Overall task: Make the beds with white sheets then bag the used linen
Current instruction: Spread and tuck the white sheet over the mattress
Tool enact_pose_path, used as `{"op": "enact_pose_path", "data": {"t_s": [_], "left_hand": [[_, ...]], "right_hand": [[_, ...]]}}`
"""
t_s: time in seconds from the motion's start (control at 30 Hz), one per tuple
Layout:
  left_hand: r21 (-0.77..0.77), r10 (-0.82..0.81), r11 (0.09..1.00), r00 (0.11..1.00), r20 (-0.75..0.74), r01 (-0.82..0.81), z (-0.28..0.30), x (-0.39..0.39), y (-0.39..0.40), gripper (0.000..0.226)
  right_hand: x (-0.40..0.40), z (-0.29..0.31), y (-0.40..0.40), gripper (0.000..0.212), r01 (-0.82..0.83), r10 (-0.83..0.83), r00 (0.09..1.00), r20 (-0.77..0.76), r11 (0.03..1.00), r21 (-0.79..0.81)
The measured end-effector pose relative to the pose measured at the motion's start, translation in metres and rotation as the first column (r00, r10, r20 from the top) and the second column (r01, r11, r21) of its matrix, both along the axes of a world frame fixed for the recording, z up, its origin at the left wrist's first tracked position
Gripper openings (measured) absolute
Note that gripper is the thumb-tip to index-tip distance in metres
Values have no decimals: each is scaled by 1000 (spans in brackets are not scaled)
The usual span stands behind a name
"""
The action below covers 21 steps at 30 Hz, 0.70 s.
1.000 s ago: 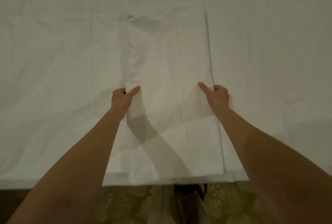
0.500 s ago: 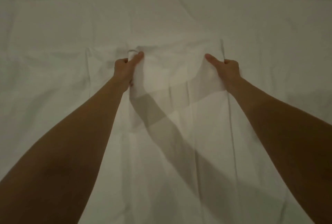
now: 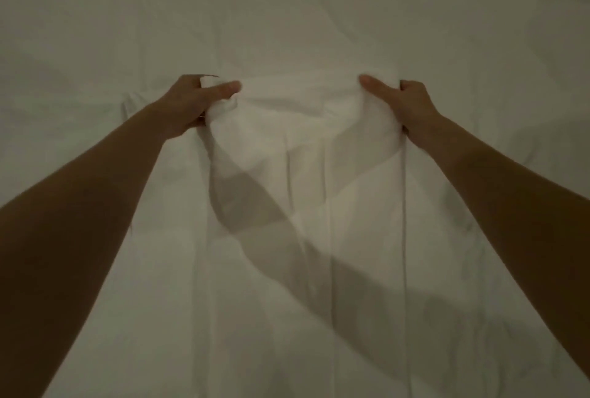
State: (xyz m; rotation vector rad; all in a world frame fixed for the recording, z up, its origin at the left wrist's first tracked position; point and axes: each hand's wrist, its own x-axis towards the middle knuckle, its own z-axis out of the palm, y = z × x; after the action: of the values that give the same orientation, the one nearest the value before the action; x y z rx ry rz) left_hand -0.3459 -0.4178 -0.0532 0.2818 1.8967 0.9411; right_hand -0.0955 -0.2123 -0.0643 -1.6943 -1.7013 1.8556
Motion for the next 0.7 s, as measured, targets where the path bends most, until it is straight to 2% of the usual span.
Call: {"op": "enact_pose_path", "data": {"t_s": [0.1, 0.2, 0.23, 0.27, 0.37, 0.53, 0.63, 0.7], "left_hand": [[53, -24, 998, 992, -128, 31, -10, -2, -1, 17], [23, -10, 1000, 975, -222, 15, -16, 0, 6, 21], [44, 41, 999, 972, -232, -32, -16, 2, 9, 21], [89, 126, 990, 972, -196, -110, -16, 5, 11, 18], [167, 375, 911, 926, 39, -376, -23, 31, -17, 15], [52, 395, 917, 918, 42, -396, -32, 94, -88, 14], [-34, 437, 899, 890, 129, -436, -24, 120, -111, 7], [-97, 392, 920, 909, 144, -381, -19, 143, -136, 20]], "right_hand": [[-2, -1, 3, 38, -17, 21, 998, -54, 997, 81], [-3, -11, 2, 43, -9, 12, 999, -47, 998, 63], [-3, -12, 4, 45, -2, 4, 999, -36, 999, 46], [-3, -13, 5, 47, 0, 1, 999, -33, 1000, 24], [8, -13, -1, 45, 48, -51, 997, -64, 997, -58], [48, -14, -55, 48, 117, -114, 993, 26, 986, -118], [75, -13, -88, 61, 107, -91, 990, 112, 984, -144], [91, -11, -109, 62, 124, -102, 985, 141, 980, -157]]}}
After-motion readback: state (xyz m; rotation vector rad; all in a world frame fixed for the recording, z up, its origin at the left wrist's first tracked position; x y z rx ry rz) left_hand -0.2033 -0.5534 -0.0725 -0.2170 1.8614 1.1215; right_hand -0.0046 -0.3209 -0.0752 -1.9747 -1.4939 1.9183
